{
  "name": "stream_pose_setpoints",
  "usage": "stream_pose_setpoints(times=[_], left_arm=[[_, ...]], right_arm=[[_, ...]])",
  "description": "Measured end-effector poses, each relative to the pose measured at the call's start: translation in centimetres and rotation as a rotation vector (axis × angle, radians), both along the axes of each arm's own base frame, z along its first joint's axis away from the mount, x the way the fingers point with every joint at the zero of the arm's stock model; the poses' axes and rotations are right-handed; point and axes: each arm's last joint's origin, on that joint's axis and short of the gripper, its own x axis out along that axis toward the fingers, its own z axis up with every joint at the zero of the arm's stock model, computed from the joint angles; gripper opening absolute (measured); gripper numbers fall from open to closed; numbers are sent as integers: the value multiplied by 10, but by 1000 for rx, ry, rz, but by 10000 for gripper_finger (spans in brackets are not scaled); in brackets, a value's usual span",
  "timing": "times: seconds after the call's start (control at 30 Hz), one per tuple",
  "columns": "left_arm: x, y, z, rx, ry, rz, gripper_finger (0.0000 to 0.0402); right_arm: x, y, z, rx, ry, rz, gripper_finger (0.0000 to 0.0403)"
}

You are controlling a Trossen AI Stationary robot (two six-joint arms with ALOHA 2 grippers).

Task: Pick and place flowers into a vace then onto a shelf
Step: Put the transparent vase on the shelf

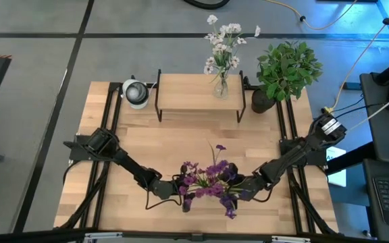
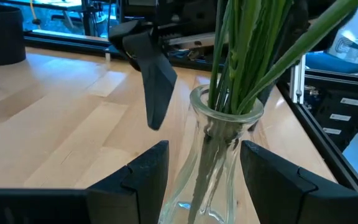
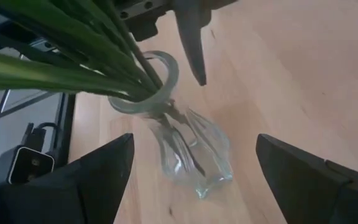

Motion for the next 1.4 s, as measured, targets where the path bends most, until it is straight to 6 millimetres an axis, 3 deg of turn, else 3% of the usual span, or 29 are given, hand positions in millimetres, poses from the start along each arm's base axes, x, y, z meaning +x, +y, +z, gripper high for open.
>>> stream_pose_setpoints(times=[0.33,0.6,1.03,1.4], left_arm=[[3,6,0,-53,-4,17,192],[3,5,0,-49,-2,0,192],[6,9,0,-79,4,-36,192],[20,21,8,-88,-17,-49,192]], right_arm=[[11,10,-8,16,37,50,339],[7,7,-15,37,124,12,339],[12,12,-9,133,71,70,339],[19,7,-5,139,23,70,339]])
